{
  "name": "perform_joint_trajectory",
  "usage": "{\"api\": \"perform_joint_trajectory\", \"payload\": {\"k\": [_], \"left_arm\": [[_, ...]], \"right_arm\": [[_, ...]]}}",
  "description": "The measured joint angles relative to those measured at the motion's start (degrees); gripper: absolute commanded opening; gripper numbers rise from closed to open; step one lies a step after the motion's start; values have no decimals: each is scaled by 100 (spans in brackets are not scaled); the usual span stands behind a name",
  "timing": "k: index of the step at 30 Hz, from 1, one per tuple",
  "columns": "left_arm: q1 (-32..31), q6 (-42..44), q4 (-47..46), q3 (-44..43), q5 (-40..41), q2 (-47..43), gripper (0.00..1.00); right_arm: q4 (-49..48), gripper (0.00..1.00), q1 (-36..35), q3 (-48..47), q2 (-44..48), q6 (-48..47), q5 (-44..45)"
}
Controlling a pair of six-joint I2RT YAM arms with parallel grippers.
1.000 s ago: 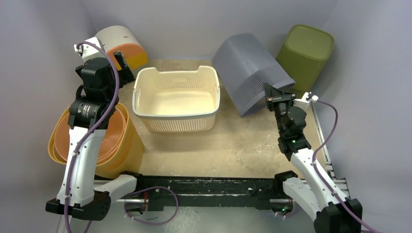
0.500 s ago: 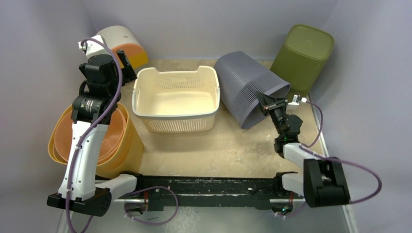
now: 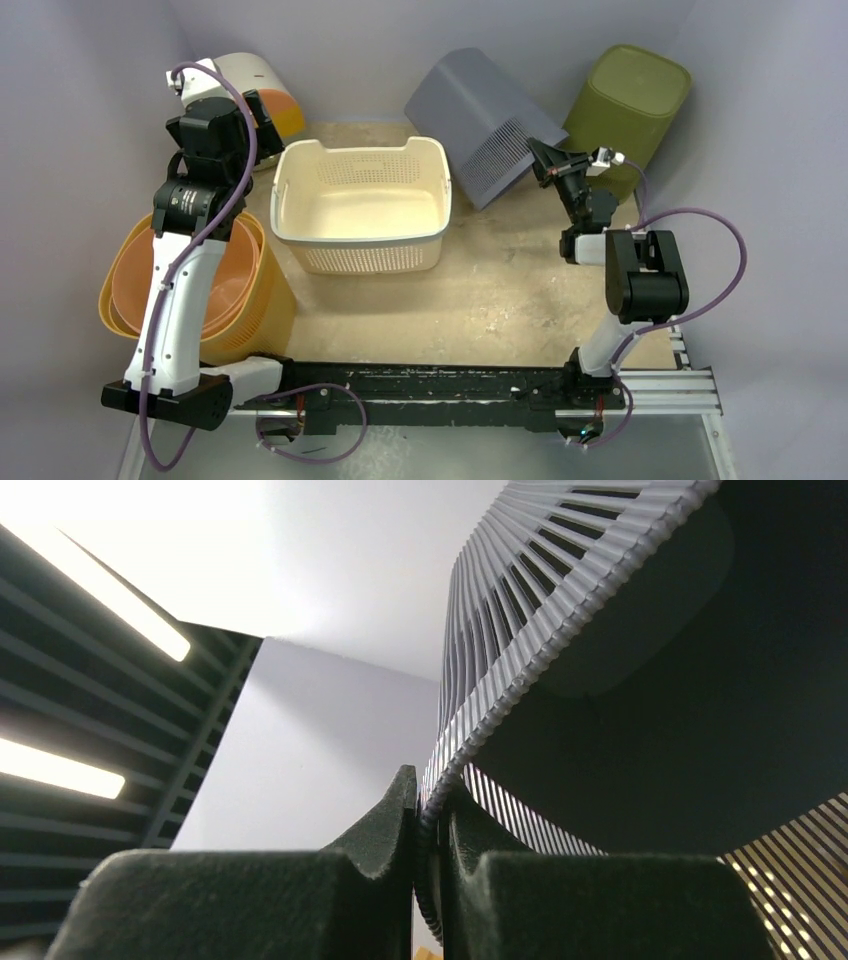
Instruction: Turn the large container upside down
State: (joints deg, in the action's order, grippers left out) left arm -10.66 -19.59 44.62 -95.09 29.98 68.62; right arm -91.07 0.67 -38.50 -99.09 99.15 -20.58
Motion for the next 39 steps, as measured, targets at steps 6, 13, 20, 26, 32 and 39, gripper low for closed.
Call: {"api": "perform_joint_trajectory", "payload": {"k": [6,13,20,26,32,39], "left_arm": [[0,79,-9,-138,7,109,85],[0,101,-2,-138,-2,177,85],[0,114,-20,-136,-24,177,85],[0,109,-83,-90,-140,177,85],[0,107,-85,-55,-184,175,85],[0,63,-85,170,-184,111,85]], "right_arm": [[247,0,9,-391,-278,247,-149],[-55,0,61,55,-278,431,-107],[-313,5,577,999,173,540,-323],[-341,22,1276,1799,306,555,-691],[-341,33,1764,2159,118,476,-1069],[-330,41,2179,2599,-271,208,-1497]]}}
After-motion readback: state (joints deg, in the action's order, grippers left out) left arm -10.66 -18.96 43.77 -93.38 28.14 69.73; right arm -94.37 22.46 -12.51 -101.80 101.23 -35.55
